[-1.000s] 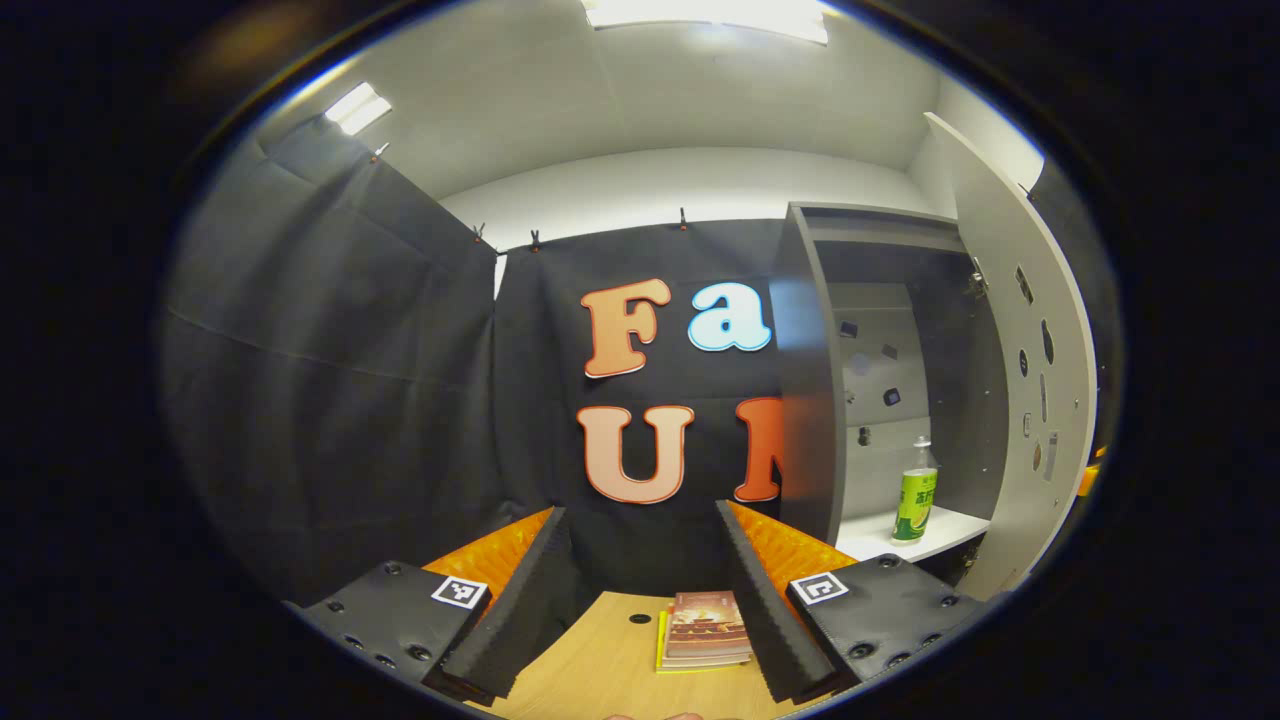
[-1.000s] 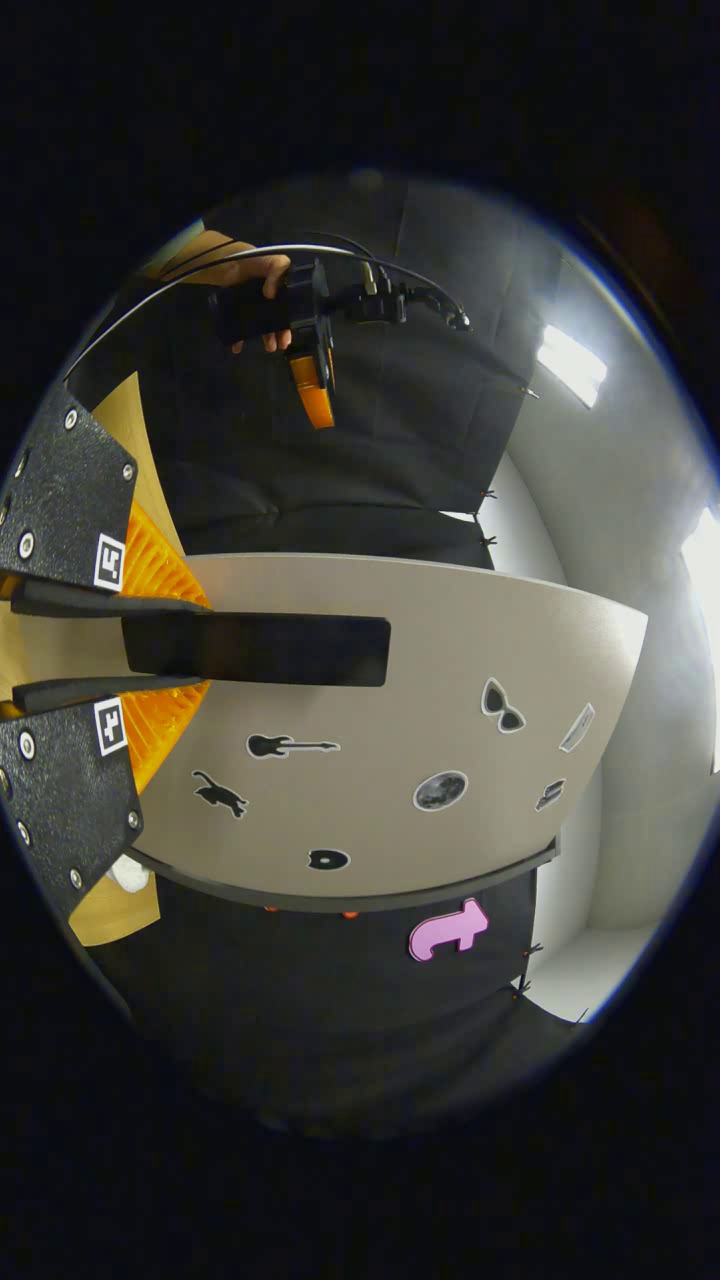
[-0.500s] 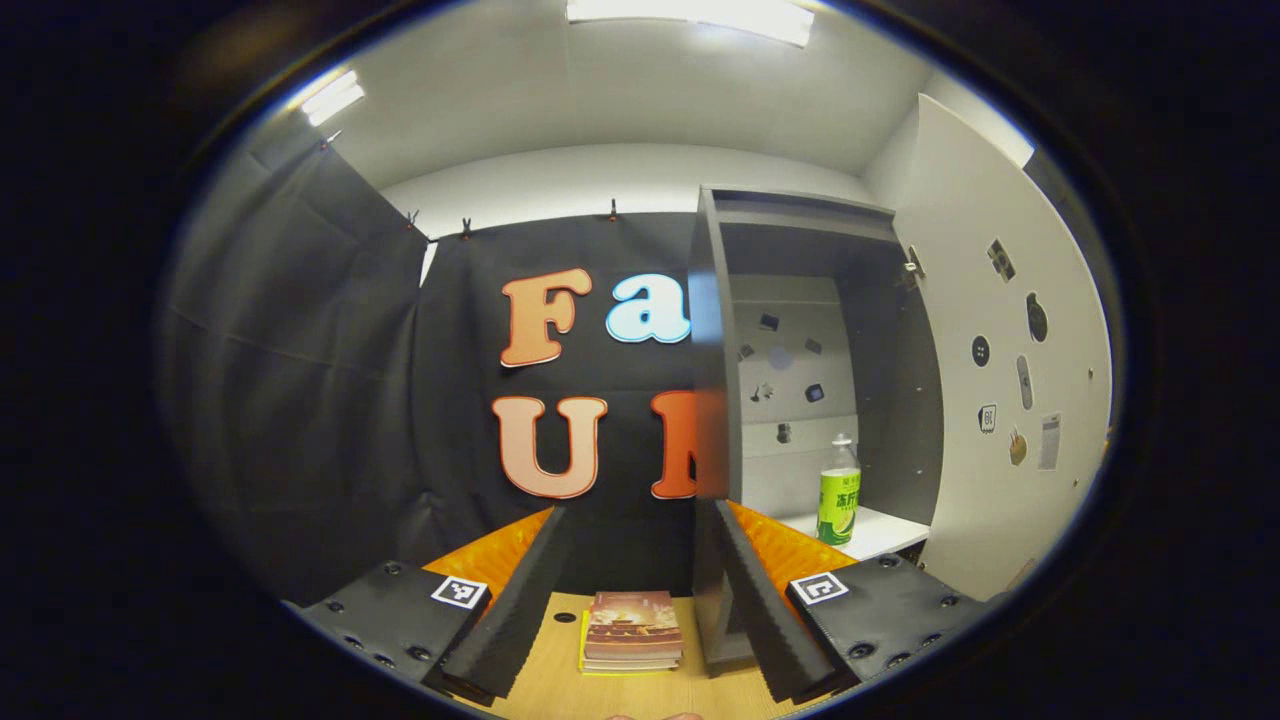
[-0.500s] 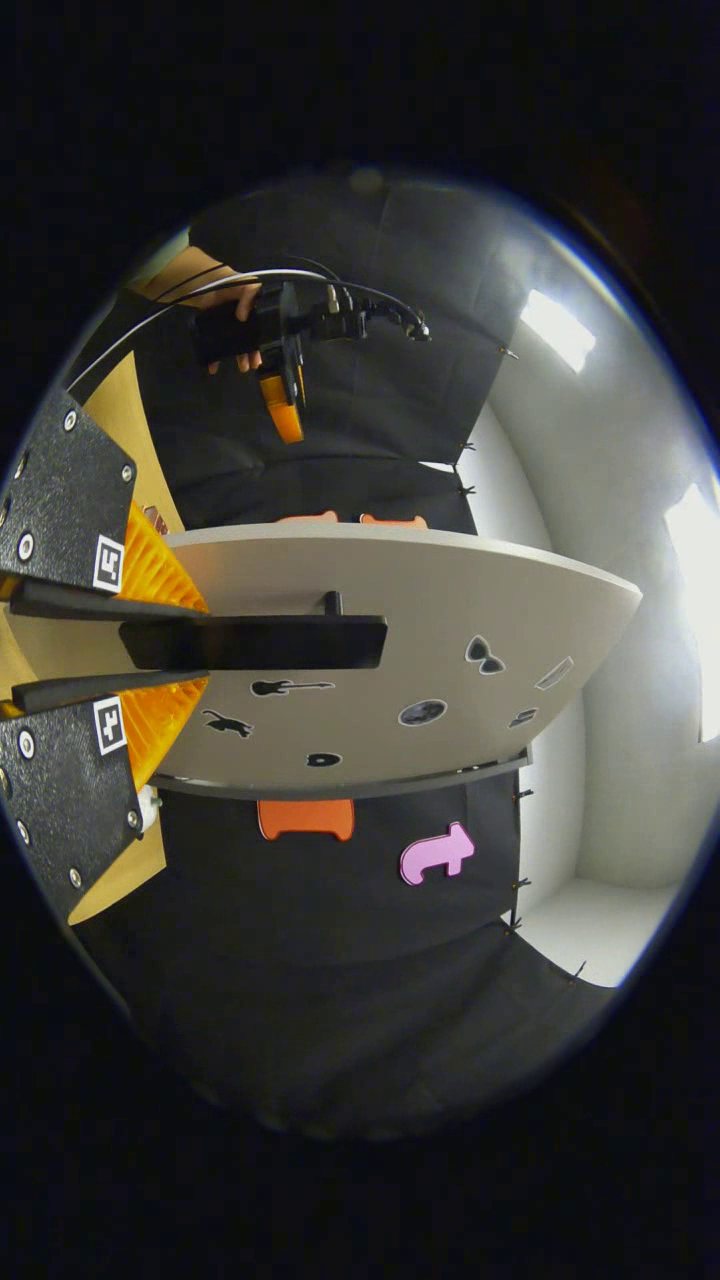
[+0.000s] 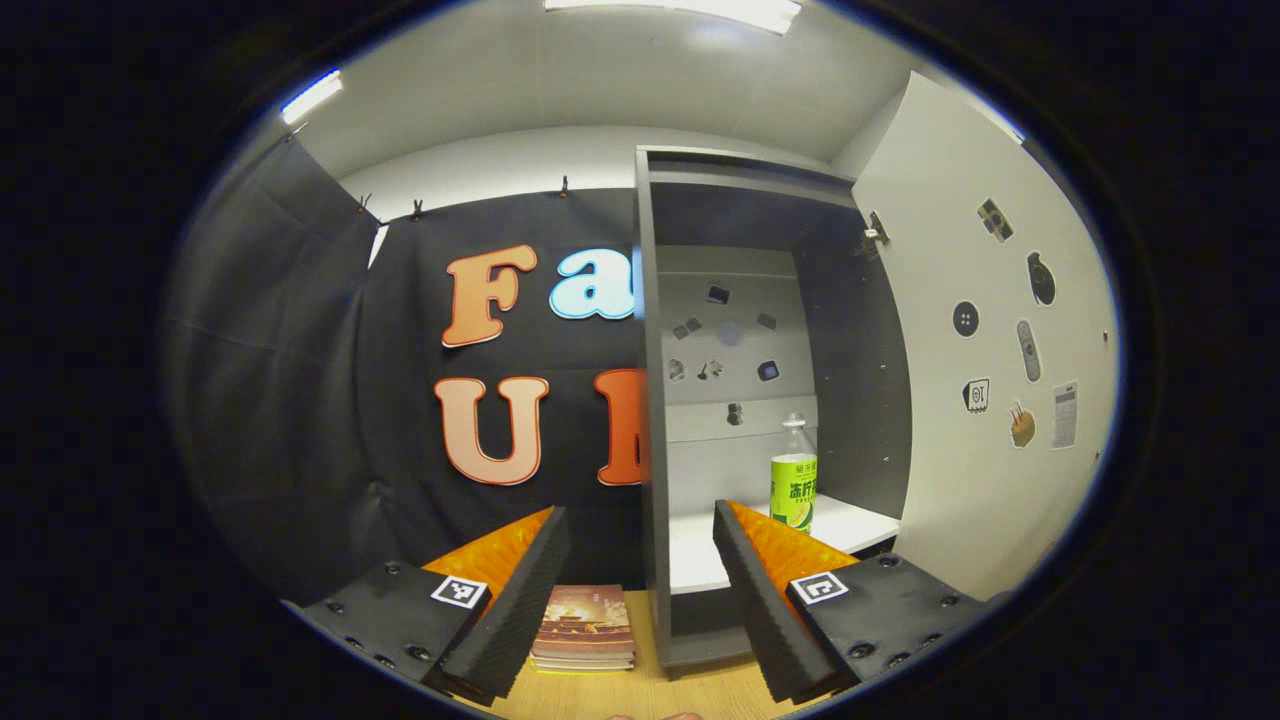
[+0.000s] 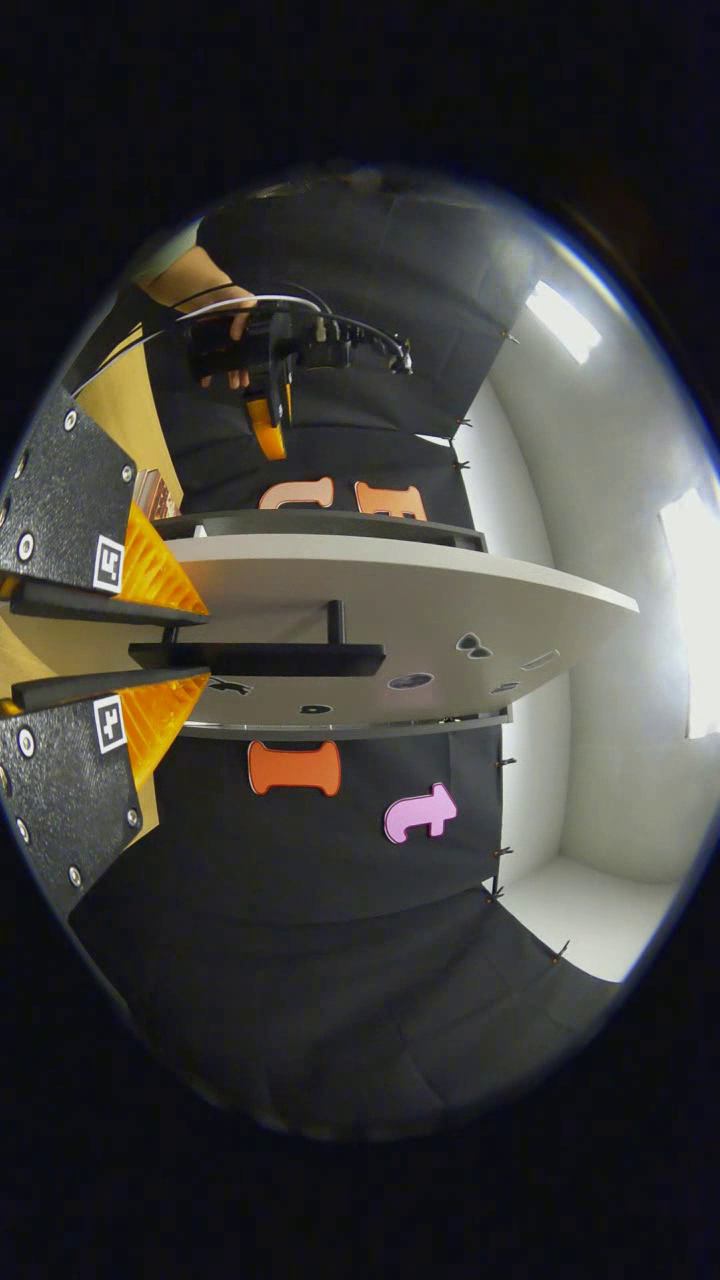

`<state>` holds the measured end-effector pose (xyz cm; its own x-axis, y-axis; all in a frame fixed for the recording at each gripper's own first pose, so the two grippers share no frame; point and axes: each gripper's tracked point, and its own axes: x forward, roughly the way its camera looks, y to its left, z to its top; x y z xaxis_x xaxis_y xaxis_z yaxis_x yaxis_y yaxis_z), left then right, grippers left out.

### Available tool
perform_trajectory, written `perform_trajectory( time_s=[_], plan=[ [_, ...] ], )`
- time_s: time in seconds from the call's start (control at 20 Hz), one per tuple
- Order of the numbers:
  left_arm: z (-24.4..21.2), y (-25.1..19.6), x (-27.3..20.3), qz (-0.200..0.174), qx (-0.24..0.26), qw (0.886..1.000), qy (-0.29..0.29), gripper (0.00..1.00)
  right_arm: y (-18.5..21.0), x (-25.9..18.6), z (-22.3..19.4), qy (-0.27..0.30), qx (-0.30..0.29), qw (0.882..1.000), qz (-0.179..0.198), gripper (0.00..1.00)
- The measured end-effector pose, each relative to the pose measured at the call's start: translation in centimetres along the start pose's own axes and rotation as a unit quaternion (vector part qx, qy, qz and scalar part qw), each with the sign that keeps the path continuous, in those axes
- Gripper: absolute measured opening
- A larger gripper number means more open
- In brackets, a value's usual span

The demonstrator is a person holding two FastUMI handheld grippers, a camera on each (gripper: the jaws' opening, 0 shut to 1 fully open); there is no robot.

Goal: Open the cabinet door with the right hand, grasp the bottle in the cabinet with the left hand and place it on the coaster, then close the cabinet door with the right hand.

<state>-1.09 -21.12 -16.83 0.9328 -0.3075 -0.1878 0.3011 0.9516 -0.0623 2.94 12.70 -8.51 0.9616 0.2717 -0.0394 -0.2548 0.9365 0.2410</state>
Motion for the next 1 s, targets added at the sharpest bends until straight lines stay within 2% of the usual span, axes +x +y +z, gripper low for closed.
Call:
perform_trajectory(
  time_s=[0.25,0.5,0.55,0.6,0.65,0.95,1.0],
  plan=[
    [-0.6,-4.2,4.1,-0.033,0.007,0.999,0.004,0.94,-1.6,0.0,0.2,-0.012,0.005,1.0,-0.019,0.23],
    [-2.5,-9.3,8.7,-0.082,-0.015,0.996,0.017,0.95,-3.6,-0.2,0.4,-0.017,0.011,0.999,-0.044,0.21],
    [-2.7,-10.3,9.7,-0.091,-0.021,0.995,0.018,0.95,-3.5,-0.3,0.5,-0.017,0.017,0.999,-0.042,0.19],
    [-3.3,-11.3,10.6,-0.099,-0.024,0.995,0.022,0.95,-3.3,-0.4,0.5,-0.018,0.023,0.999,-0.034,0.27],
    [-3.7,-12.1,11.7,-0.104,-0.027,0.994,0.026,0.94,-3.0,-0.3,0.4,-0.018,0.028,0.999,-0.026,0.19],
    [-8.0,-16.8,17.8,-0.134,-0.031,0.988,0.07,0.95,-2.8,0.0,0.7,-0.028,0.033,0.999,-0.007,0.2],
    [-8.8,-17.2,18.7,-0.133,-0.028,0.988,0.078,0.95,-2.8,0.1,0.7,-0.031,0.033,0.999,-0.003,0.12]
  ],
)
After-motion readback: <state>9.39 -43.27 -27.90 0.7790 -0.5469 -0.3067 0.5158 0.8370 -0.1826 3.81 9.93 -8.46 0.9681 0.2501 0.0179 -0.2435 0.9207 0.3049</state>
